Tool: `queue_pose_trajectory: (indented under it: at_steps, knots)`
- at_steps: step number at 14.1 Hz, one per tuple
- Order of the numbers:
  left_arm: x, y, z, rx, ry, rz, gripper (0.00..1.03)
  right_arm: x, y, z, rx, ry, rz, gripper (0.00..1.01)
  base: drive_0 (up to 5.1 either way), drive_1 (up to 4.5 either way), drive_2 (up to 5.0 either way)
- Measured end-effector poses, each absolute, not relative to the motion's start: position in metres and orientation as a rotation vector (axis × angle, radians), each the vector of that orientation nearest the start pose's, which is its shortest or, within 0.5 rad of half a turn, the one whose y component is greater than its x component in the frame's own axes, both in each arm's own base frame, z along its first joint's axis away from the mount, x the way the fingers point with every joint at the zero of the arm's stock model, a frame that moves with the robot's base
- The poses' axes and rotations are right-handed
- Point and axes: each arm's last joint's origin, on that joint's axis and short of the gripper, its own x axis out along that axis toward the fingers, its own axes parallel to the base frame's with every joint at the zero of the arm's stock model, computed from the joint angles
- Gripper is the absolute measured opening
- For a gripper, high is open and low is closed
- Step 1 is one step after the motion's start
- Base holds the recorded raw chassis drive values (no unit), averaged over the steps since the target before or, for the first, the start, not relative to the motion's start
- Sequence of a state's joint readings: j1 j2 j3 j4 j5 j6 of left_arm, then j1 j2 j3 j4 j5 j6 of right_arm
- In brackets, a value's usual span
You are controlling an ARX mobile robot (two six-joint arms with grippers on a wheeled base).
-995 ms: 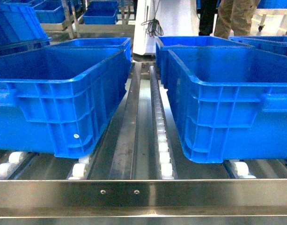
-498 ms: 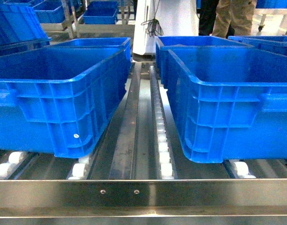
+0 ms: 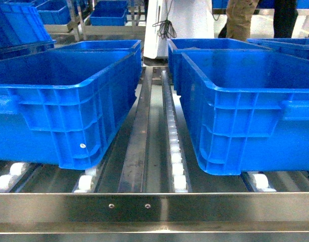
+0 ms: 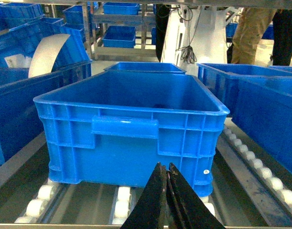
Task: Sort blue parts and orange caps into right shelf containers
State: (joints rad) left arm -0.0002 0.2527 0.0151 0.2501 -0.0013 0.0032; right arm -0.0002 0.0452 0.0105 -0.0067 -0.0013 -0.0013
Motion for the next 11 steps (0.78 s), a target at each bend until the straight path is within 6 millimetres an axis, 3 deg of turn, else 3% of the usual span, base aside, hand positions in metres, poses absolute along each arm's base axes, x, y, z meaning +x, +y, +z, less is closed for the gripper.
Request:
queue_pose_trajectory:
  at_steps: [9, 10, 11]
  knots:
    - [0.097, 0.0, 0.168, 0.003, -0.001, 0.0, 0.02, 0.097, 0.0, 0.166, 0.0, -0.001, -0.001, 0.05, 0.0, 0.0, 0.0]
    - [0.097, 0.0, 0.168, 0.001, 0.0, 0.0, 0.05, 0.097, 0.0, 0.166, 0.0, -0.001, -0.001, 0.19, 0.0, 0.0, 0.0]
    - [0.097, 0.0, 0.168, 0.001, 0.0, 0.0, 0.19, 0.097, 0.0, 0.166, 0.0, -0.001, -0.001, 0.34, 0.0, 0.0, 0.0]
